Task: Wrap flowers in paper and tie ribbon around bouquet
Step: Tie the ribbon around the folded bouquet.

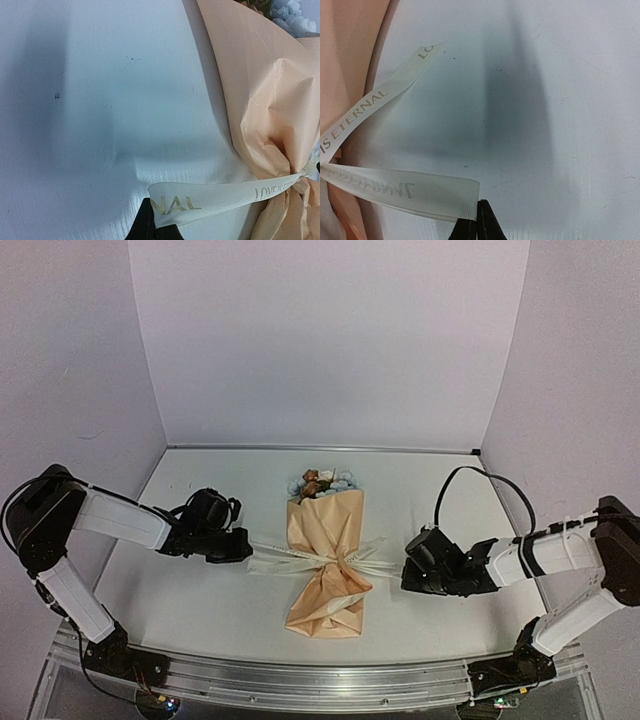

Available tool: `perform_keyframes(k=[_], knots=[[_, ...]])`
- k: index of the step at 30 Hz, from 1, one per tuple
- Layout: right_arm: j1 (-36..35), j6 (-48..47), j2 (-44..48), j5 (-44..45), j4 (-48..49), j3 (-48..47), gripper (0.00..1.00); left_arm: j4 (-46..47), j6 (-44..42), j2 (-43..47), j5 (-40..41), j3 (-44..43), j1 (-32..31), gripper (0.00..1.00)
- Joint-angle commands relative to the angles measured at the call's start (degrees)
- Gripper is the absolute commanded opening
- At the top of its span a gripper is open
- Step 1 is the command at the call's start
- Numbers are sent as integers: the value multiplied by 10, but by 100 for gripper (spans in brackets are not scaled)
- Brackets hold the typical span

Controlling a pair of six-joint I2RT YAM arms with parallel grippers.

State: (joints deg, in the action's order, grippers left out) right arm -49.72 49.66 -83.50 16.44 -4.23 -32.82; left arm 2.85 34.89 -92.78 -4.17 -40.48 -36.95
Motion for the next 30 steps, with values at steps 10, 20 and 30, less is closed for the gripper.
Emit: perform_keyframes(k=[10, 20, 30], knots=[[60, -23, 40, 84, -229, 45, 0, -59, 13, 28, 108, 42, 81, 0], [6, -45, 22, 17, -282, -51, 0, -58, -25, 38, 71, 14, 80, 0], [4, -49, 37, -34, -325, -100, 1, -82, -46, 56, 47, -19, 72, 1]])
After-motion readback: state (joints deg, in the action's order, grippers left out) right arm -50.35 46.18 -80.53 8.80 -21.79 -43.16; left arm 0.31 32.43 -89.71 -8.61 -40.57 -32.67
